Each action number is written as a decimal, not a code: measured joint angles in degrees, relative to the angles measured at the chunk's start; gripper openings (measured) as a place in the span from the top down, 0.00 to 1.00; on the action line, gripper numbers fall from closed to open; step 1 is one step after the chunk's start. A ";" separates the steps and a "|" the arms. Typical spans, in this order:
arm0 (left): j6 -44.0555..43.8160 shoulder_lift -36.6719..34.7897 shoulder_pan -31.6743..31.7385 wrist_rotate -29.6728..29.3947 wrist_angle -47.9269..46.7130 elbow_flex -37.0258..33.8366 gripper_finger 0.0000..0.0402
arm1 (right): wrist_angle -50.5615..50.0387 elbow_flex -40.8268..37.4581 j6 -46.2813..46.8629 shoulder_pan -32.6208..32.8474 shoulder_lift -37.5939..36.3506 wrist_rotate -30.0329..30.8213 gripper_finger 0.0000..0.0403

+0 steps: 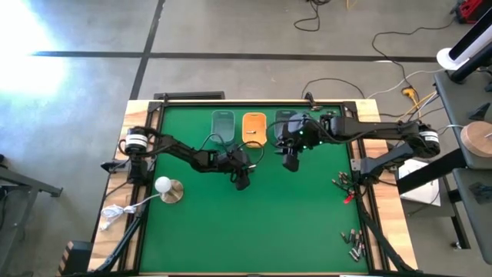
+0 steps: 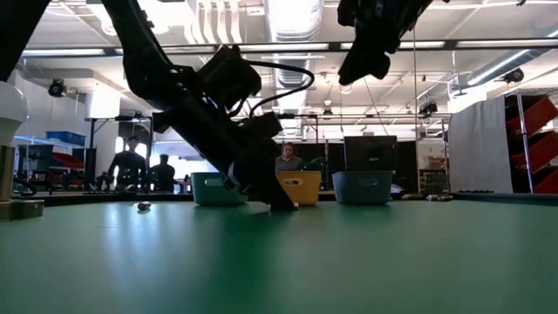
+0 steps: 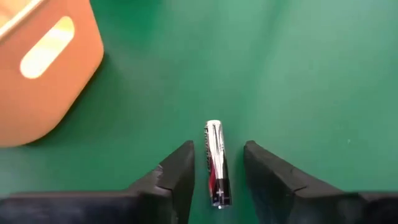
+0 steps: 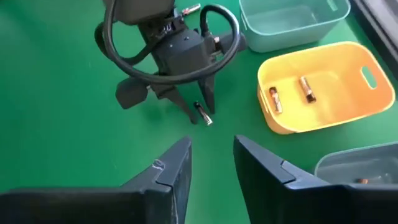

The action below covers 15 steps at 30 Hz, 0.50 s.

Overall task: Sort batteries
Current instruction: Put the silver battery into the yellow bin

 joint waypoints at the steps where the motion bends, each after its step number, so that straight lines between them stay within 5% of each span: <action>1: 0.43 0.66 -0.05 0.06 -0.01 0.07 0.75 | 0.08 -0.01 0.00 0.00 0.15 0.01 0.74; 7: 1.80 1.22 -0.12 0.65 -1.33 0.26 0.96 | -0.71 3.27 -1.78 -0.02 0.32 0.08 0.79; 15: 1.52 -9.62 1.39 0.79 -8.35 -0.87 0.96 | -6.84 14.98 -6.31 -0.02 0.09 4.48 0.84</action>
